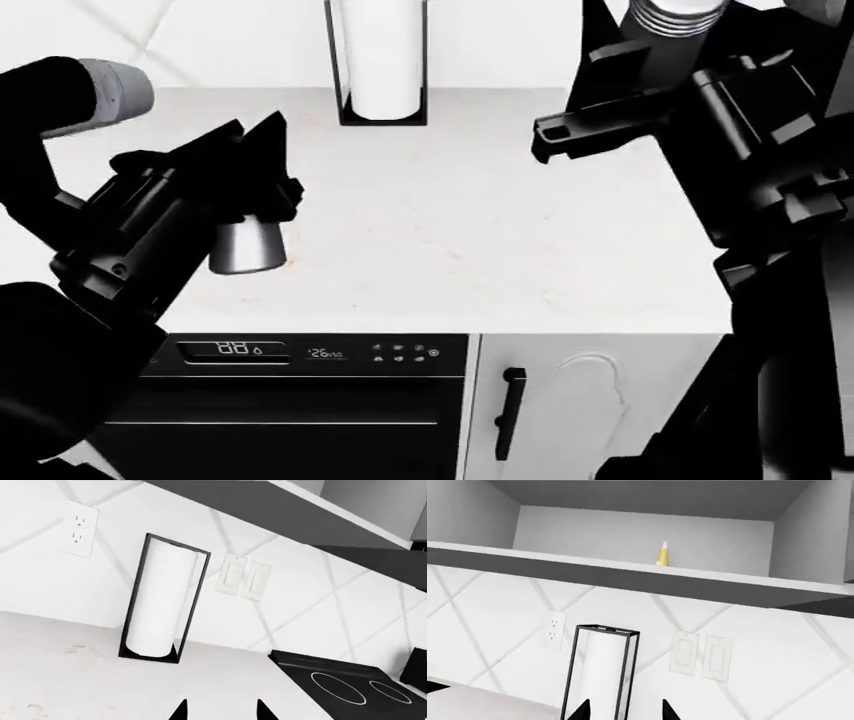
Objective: Pick and place the shaker into the drawer. Then close the cabinet.
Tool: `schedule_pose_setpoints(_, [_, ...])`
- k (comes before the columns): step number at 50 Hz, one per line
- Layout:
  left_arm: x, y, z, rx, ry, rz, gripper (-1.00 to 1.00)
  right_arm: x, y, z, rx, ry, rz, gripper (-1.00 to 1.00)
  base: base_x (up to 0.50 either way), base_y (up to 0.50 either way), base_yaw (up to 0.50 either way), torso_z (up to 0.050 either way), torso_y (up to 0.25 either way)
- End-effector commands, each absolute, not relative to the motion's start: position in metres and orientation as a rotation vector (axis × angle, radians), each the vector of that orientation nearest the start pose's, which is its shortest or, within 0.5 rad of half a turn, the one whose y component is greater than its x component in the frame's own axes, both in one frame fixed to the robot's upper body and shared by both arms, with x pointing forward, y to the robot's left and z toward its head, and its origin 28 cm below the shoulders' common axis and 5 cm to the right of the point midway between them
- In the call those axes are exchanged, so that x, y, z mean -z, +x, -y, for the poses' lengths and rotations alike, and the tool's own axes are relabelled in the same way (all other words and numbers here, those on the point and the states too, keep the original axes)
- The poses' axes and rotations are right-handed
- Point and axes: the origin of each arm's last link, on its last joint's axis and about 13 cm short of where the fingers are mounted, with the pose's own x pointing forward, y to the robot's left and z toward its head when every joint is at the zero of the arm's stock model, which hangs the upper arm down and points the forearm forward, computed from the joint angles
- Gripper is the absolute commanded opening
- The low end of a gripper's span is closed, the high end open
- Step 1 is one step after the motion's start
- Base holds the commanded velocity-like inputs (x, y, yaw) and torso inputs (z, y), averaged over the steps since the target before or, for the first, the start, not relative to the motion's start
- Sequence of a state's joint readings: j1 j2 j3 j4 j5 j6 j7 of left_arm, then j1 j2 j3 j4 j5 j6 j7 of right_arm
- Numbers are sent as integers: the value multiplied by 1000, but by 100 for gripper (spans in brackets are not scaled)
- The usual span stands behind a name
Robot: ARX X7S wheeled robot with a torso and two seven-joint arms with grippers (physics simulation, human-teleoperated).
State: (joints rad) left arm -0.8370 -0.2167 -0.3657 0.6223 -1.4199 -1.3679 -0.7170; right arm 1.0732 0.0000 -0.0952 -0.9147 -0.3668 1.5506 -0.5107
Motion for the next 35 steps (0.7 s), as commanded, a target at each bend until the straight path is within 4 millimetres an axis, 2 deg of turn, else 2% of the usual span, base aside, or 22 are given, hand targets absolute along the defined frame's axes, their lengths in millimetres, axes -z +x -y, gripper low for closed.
schedule_pose_setpoints(1, [-243, 213, -226, 285, -287, 45, -100, -288, 212, 105, -179, -57, 388, -100, 1, -500, 0, 0, 0])
schedule_pose_setpoints(35, [-231, 207, -221, 304, -275, 24, -100, -278, 210, 106, -199, -1, 390, -100, 1, -500, 0, 0, 0])
